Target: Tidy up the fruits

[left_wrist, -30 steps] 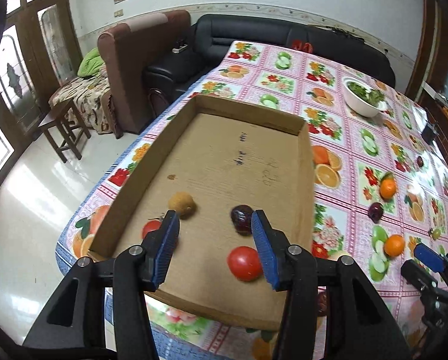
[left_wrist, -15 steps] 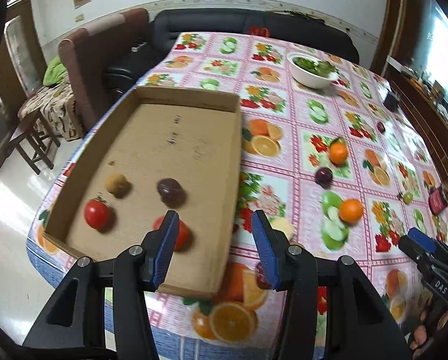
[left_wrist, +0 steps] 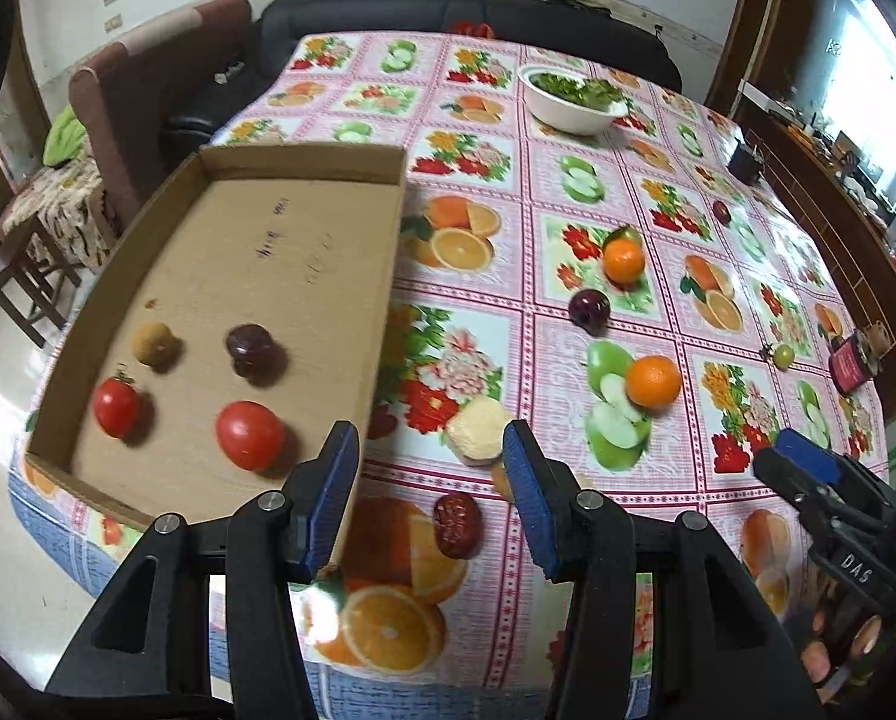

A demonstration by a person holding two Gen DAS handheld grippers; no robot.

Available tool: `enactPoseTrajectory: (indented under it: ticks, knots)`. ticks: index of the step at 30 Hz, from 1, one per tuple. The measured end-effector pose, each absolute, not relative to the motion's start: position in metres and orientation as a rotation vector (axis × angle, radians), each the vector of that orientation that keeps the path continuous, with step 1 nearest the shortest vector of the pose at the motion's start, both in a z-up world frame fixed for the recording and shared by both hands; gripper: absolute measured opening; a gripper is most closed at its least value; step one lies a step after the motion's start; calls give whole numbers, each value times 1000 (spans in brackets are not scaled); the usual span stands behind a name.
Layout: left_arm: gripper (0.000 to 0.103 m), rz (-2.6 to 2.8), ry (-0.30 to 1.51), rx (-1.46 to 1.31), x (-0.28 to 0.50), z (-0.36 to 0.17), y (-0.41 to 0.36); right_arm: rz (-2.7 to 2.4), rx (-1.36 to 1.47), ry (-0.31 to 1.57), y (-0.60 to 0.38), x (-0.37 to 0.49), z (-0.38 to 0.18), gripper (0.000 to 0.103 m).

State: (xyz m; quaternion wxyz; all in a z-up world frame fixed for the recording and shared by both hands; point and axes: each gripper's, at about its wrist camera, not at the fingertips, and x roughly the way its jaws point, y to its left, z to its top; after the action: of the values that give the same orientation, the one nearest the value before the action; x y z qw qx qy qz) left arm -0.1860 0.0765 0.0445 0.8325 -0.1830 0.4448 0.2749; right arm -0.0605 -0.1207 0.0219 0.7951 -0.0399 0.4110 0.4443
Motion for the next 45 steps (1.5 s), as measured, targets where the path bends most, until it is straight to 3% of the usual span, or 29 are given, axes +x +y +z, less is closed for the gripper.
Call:
enactPoseTrajectory:
  ticks: [23, 25, 26, 28, 45]
  knots:
    - [48, 546, 1072, -412, -138, -4, 86, 1043, -164, 936, -24, -42, -1, 56]
    - [38, 542, 1069, -401, -137, -5, 85, 1044, -176, 930, -17, -42, -4, 56]
    - [33, 535, 1073, -400, -136, -7, 84, 1042, -187, 922, -15, -42, -4, 54]
    - [30, 540, 1069, -387, -135, -7, 85, 1040, -207, 915, -13, -43, -4, 36]
    - [30, 549, 900, -361, -163, 45, 80, 1005, -130, 779, -65, -55, 49, 37]
